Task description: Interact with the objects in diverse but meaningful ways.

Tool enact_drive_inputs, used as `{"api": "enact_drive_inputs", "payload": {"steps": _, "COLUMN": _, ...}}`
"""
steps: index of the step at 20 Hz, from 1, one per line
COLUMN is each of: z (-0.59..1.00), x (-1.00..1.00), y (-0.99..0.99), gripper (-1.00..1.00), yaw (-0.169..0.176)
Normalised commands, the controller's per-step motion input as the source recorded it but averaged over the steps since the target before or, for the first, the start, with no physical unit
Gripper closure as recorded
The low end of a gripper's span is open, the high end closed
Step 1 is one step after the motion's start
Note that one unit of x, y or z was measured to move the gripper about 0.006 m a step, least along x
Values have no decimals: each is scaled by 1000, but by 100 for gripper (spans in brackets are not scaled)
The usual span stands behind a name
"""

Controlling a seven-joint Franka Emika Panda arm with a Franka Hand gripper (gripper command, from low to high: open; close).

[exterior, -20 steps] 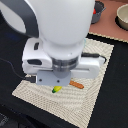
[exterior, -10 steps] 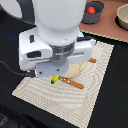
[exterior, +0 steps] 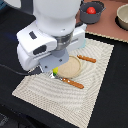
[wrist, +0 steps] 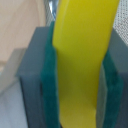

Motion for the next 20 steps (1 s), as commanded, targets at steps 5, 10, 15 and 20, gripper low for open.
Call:
{"api": "enact_drive_inputs", "payload": {"steps": 5, "z": -372, "x": -840, "y": 654, "gripper": 100, "yaw": 27}}
{"api": "enact_drive_inputs", "payload": {"steps": 10, "z": -493, "x": -860, "y": 642, "gripper": 100, "yaw": 19}}
{"api": "enact_drive_inputs", "payload": {"steps": 15, "z": -530, "x": -893, "y": 589, "gripper": 100, "yaw": 9}}
{"api": "enact_drive_inputs", "payload": {"steps": 20, "z": -377, "x": -948, "y": 539, "gripper": 100, "yaw": 15}}
